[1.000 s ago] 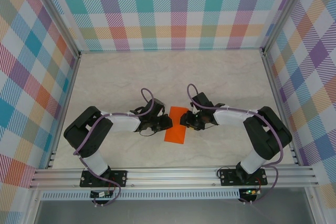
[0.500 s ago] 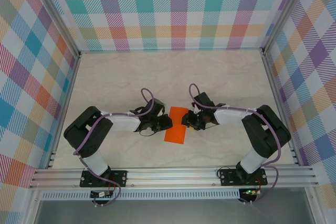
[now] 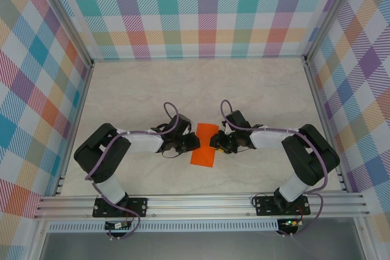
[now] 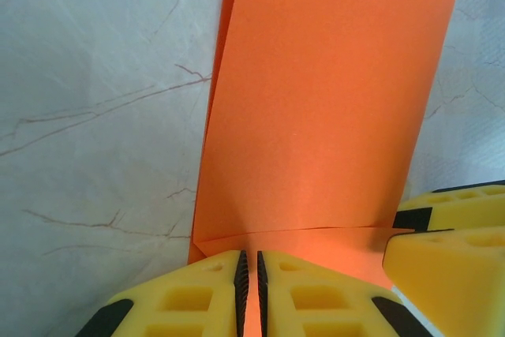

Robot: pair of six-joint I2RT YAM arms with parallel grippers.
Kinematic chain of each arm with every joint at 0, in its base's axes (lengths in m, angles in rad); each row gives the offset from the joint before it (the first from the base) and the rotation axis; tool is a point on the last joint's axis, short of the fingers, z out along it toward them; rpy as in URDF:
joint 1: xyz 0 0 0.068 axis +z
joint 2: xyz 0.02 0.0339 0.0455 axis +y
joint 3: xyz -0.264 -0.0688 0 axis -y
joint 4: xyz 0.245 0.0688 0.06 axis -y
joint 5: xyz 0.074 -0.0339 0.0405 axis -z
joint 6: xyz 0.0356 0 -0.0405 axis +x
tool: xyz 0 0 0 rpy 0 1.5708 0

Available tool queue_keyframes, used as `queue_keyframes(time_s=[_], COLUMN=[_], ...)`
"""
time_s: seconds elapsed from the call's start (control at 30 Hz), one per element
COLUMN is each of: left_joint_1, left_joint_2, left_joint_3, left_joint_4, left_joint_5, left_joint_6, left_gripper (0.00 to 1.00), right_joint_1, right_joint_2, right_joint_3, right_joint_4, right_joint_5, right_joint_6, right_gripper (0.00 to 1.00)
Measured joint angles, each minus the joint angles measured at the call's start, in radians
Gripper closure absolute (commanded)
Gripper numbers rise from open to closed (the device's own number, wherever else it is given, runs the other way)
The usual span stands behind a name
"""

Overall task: Fold a paper plane with a square sheet of paper (pick it up from the middle)
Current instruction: Fold the triangle a second time at the center of the table, then turn over the paper at the center of the table.

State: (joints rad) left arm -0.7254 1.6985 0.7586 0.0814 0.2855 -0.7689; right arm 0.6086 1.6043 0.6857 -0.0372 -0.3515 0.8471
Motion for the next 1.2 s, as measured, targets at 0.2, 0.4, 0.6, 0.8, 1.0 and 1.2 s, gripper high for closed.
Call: queue_keyframes(time_s=[0.2, 0.4, 0.6, 0.8, 1.0, 1.2], left_joint_1=[0.0, 0.0, 0.0, 0.0, 0.0, 0.0], left_joint_2=[0.0, 0.0, 0.0, 0.0, 0.0, 0.0], left_joint_3=[0.0, 0.0, 0.0, 0.0, 0.0, 0.0], left_joint_4=[0.0, 0.0, 0.0, 0.0, 0.0, 0.0], left_joint_5=[-0.001, -0.002, -0.002, -0.002, -0.002, -0.002], left_joint_6=[0.0, 0.0, 0.0, 0.0, 0.0, 0.0], left_gripper=[0.85, 0.85, 0.85, 0.85, 0.85, 0.85], right_joint_1=[0.002, 0.002, 0.002, 0.002, 0.002, 0.002], right_joint_2=[-0.014, -0.048, -0.047, -0.047, -0.079, -0.04], right_joint_3=[-0.017, -0.059, -0.065, -0.064, -0.018, 0.027], right_joint_4=[0.002, 0.03, 0.056, 0.055, -0.042, -0.044], right_joint_5=[-0.018, -0.047, -0.082, -0.062, 0.043, 0.056], right_joint_6=[0.008, 0.01, 0.006, 0.005, -0.017, -0.017], right_gripper=[0.65, 0.63, 0.63, 0.62, 0.6, 0.6])
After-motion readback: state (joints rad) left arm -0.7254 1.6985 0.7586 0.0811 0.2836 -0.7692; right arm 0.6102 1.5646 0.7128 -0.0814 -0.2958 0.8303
